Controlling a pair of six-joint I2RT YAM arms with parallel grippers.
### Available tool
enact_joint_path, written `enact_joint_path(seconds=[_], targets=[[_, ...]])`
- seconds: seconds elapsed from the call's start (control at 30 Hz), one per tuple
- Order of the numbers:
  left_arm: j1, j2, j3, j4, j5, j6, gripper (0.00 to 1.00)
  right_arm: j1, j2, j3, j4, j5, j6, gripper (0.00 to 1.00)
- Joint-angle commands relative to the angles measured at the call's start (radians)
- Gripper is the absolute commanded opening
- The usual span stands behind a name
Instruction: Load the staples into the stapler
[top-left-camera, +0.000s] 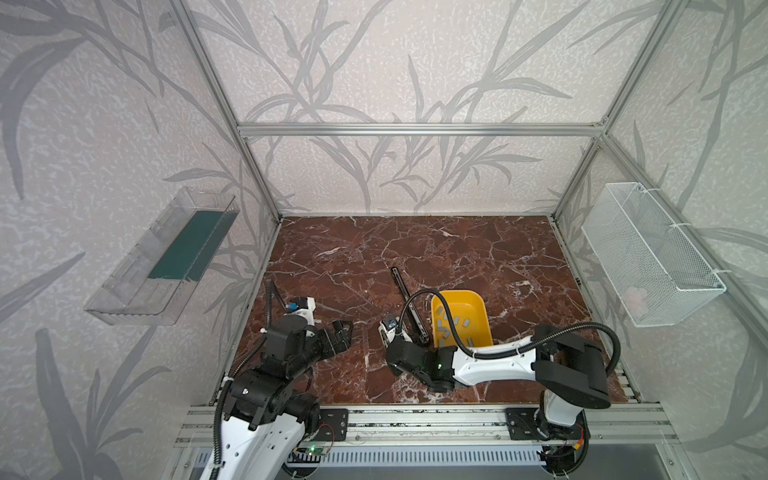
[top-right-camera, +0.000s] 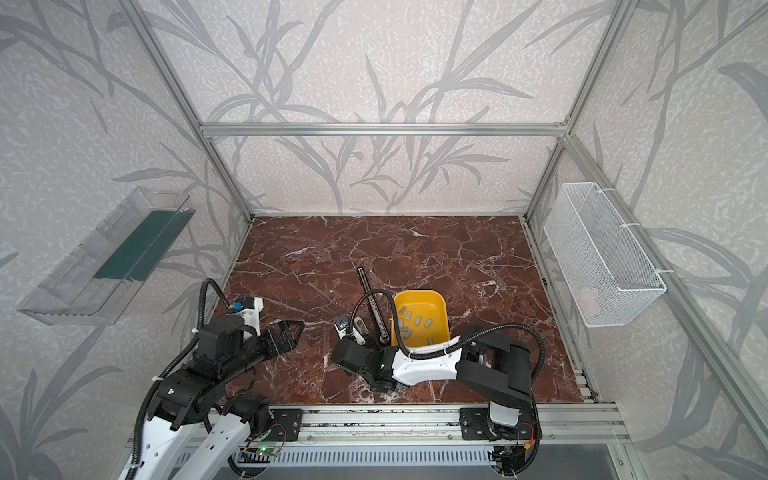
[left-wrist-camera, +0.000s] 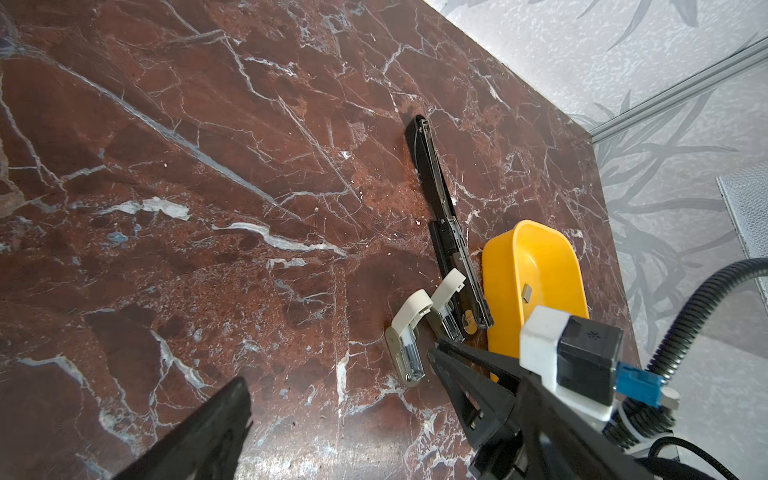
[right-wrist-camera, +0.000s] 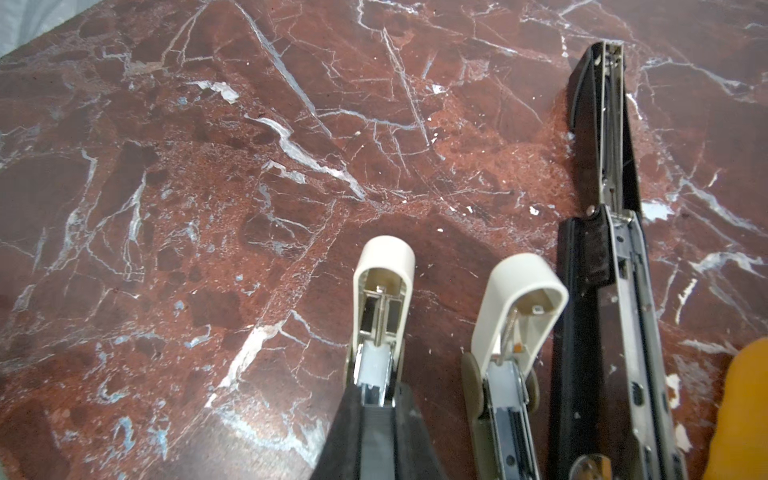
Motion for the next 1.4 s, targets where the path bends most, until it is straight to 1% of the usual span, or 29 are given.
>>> enact_joint_path(seconds=[0.0,0.17,0.4,0.63,1.37], targets=[[0.009,-0.006,0.017,-0.007,-0.003,-0.002,1.00,0.006,0.014,0.019,0.022,0.033,0.024,0.00],[0.013,-0.004,0.017,-0.007,0.003,-0.002,1.00,0.006,0.008,0.009,0.023,0.033,0.070,0.00],[0.014,-0.014,0.016,-0.006,0.005,-0.004,1.00,0.006,0.033,0.023,0.022,0.009,0.100,0.00],[0.013,-0.024,0.014,-0.005,0.005,-0.004,1.00,0.006,0.063,0.046,0.014,-0.003,0.105,0.00],[0.014,-0.027,0.011,-0.003,0.005,-0.007,1.00,0.007,0.086,0.061,-0.003,0.001,0.121,0.00]])
